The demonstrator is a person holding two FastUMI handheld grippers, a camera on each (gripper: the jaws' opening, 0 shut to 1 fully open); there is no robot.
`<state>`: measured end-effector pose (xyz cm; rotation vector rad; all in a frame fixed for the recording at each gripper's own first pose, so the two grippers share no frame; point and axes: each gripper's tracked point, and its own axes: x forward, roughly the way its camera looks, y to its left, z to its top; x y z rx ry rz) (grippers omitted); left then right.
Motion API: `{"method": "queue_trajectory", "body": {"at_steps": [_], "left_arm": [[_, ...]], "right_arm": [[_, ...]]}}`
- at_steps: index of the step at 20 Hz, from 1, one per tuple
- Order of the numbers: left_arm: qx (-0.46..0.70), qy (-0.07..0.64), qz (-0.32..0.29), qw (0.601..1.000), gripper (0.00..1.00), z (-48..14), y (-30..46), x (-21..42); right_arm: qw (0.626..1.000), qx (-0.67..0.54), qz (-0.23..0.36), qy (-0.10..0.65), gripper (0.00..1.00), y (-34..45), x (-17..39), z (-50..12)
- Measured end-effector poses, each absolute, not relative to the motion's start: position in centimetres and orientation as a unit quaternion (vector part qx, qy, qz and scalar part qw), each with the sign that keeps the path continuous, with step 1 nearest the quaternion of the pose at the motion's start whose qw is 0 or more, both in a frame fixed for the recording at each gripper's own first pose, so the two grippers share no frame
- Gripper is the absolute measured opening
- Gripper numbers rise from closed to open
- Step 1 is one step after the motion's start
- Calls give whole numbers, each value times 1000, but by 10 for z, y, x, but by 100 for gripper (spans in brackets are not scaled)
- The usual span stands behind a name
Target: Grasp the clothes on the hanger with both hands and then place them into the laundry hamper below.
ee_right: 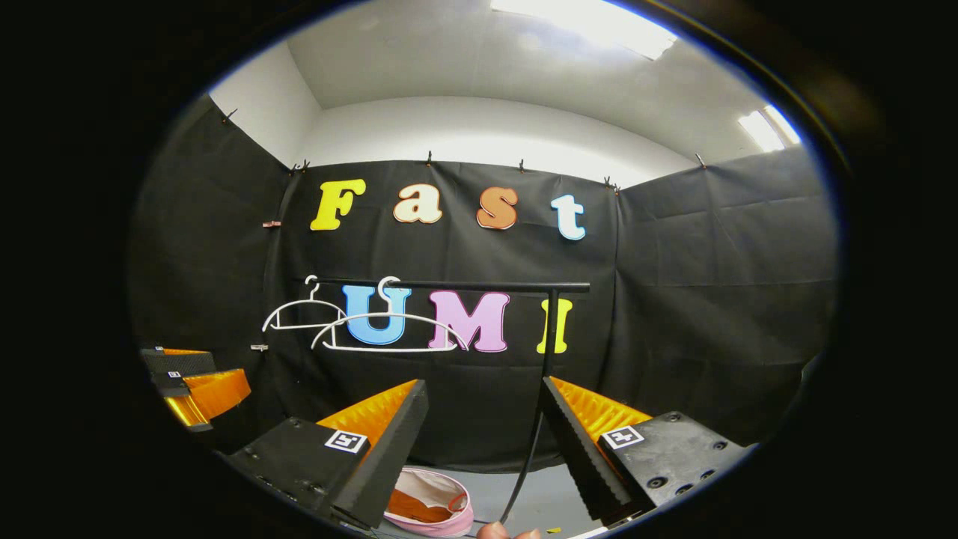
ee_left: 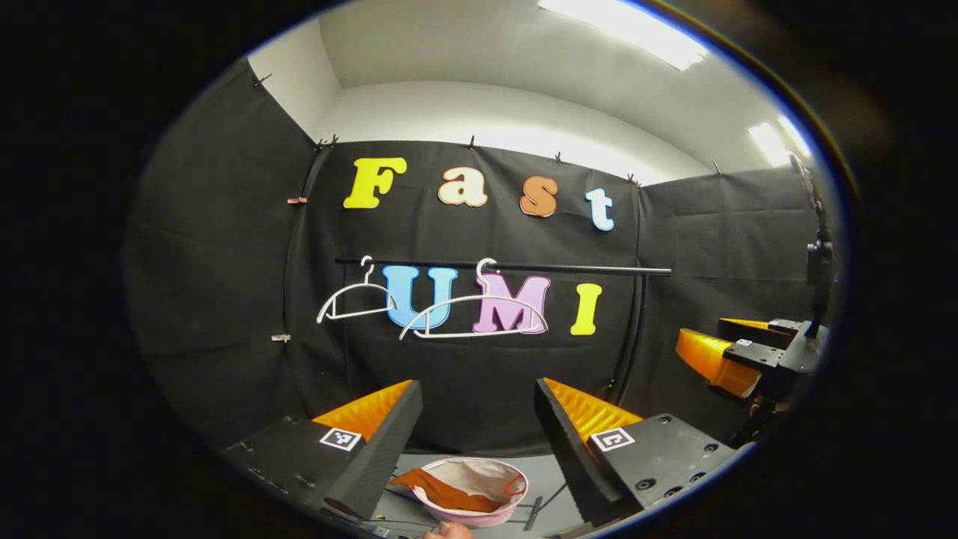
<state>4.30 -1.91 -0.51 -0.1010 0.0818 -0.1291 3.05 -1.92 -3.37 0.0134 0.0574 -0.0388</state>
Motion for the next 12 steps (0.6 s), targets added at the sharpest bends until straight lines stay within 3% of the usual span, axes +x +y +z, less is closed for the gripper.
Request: {"method": "queue_trajectory", "body": {"at_steps": [7,12], "left_arm": [[-48,49,-77,995,92,-12,-24,39],[-54,56,-86,993,95,-13,-29,39]], "right_arm": [[999,-6,-14,37,97,-7,28,-36],[1000,-4,-9,29,98,0,31,-30]]}}
